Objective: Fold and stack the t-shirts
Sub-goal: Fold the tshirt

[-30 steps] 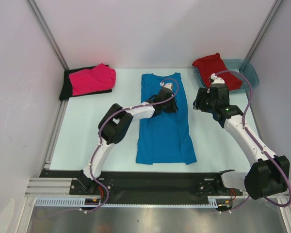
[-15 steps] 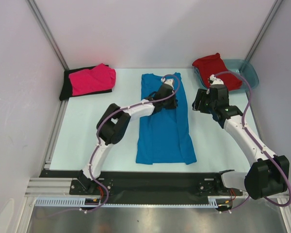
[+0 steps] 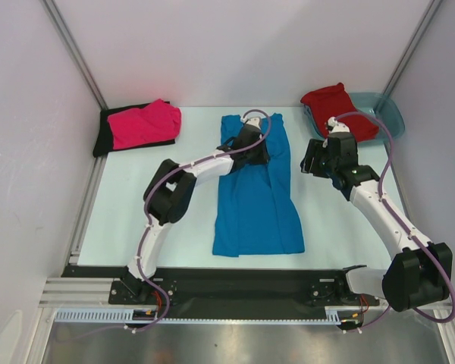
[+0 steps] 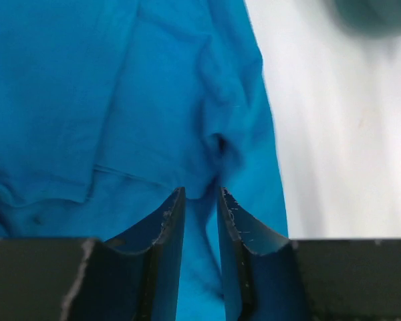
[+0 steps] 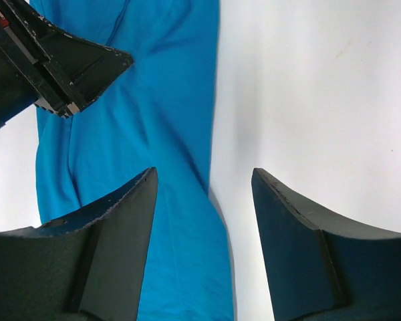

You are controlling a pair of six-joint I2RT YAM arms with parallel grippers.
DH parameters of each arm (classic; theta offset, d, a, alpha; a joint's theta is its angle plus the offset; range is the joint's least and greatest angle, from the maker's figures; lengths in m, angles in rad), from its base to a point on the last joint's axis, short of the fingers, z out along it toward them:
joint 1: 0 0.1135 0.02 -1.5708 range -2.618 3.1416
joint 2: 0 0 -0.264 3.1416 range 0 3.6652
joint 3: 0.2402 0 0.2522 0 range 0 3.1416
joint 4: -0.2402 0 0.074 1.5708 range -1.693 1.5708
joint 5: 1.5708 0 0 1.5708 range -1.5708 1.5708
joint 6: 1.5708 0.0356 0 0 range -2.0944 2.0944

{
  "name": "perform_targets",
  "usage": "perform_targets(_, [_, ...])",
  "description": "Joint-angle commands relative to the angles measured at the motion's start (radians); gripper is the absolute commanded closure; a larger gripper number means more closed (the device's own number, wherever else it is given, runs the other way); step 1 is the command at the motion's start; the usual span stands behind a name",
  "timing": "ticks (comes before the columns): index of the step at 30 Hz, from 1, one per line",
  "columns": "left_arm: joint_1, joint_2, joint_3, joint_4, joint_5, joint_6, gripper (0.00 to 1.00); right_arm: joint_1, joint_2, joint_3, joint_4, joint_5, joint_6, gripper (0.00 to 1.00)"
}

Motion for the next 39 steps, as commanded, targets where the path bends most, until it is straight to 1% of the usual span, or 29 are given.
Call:
perform_targets(1, [0.007,-0.025,-0.006,-0.024,-0.021,0.011,0.68,-0.005,-0.030,0.005,0.004,-0.006,-0.010,0.36])
perform_targets(2, [0.007,-0.019,-0.010,-0.023,-0.021,0.013,0.68,-0.005,-0.032,0.002,0.000,-0.005,-0.010,0.36])
perform_targets(3, [0.007,-0.017,-0.017,-0.024,-0.018,0.013,0.63,-0.005,-0.033,0.002,-0.001,-0.003,-0.010,0.36])
perform_targets(4, [0.007,-0.017,-0.032,-0.029,-0.019,0.011,0.35,-0.004,-0.036,0.001,-0.004,-0.005,-0.010,0.36])
perform_targets(5, [0.007,-0.026,-0.043,-0.027,-0.019,0.005,0.13,-0.005,-0.039,-0.001,-0.009,-0.003,-0.008,0.36])
perform_targets(8, [0.001,-0.086,-0.131,0.046,0.036,0.005,0.06,-0.005,-0.054,-0.002,-0.016,0.002,-0.002,0.36])
perform_targets(10, [-0.022,-0.128,-0.185,0.060,0.072,0.014,0.05,-0.004,-0.067,-0.009,-0.018,0.003,-0.001,0.36])
perform_targets(11, [-0.034,-0.146,-0.201,0.052,0.077,0.026,0.00,-0.005,-0.068,-0.009,-0.021,0.003,0.003,0.36])
perform_targets(12, [-0.045,-0.198,-0.222,0.046,0.079,0.028,0.00,-0.004,-0.071,-0.009,-0.026,0.005,0.003,0.36])
perform_targets(14, [-0.086,-0.261,-0.331,0.071,0.094,0.025,0.00,-0.004,-0.085,-0.009,-0.039,0.009,0.004,0.36])
perform_targets(15, [-0.101,-0.322,-0.372,0.119,0.096,0.021,0.00,-0.004,-0.090,-0.010,-0.041,0.012,0.006,0.36])
perform_targets(16, [-0.130,-0.356,-0.450,0.138,0.105,0.016,0.00,-0.004,-0.107,-0.016,-0.042,0.015,0.006,0.36])
perform_targets(22, [-0.233,-0.535,-0.664,0.236,0.132,-0.036,0.00,0.001,-0.159,-0.038,-0.079,0.028,0.016,0.36])
perform_targets(25, [-0.278,-0.566,-0.720,0.272,0.162,-0.079,0.00,0.006,-0.203,-0.047,-0.104,0.038,0.026,0.36])
perform_targets(27, [-0.298,-0.579,-0.744,0.301,0.157,-0.099,0.05,0.007,-0.244,-0.055,-0.115,0.043,0.030,0.36])
perform_targets(28, [-0.309,-0.577,-0.764,0.308,0.160,-0.111,0.10,0.009,-0.258,-0.059,-0.125,0.046,0.033,0.36])
perform_targets(30, [-0.313,-0.576,-0.788,0.354,0.172,-0.147,0.12,0.010,-0.297,-0.065,-0.141,0.051,0.036,0.36])
perform_targets(32, [-0.318,-0.577,-0.828,0.377,0.166,-0.180,0.13,0.013,-0.321,-0.072,-0.161,0.055,0.041,0.36])
perform_targets(35, [-0.322,-0.566,-0.882,0.443,0.177,-0.225,0.16,0.016,-0.364,-0.084,-0.177,0.061,0.049,0.35])
perform_targets(36, [-0.324,-0.557,-0.894,0.481,0.185,-0.236,0.19,0.016,-0.372,-0.087,-0.182,0.064,0.052,0.35])
perform_targets(39, [-0.332,-0.537,-0.926,0.526,0.206,-0.280,0.20,0.018,-0.400,-0.099,-0.191,0.061,0.056,0.35])
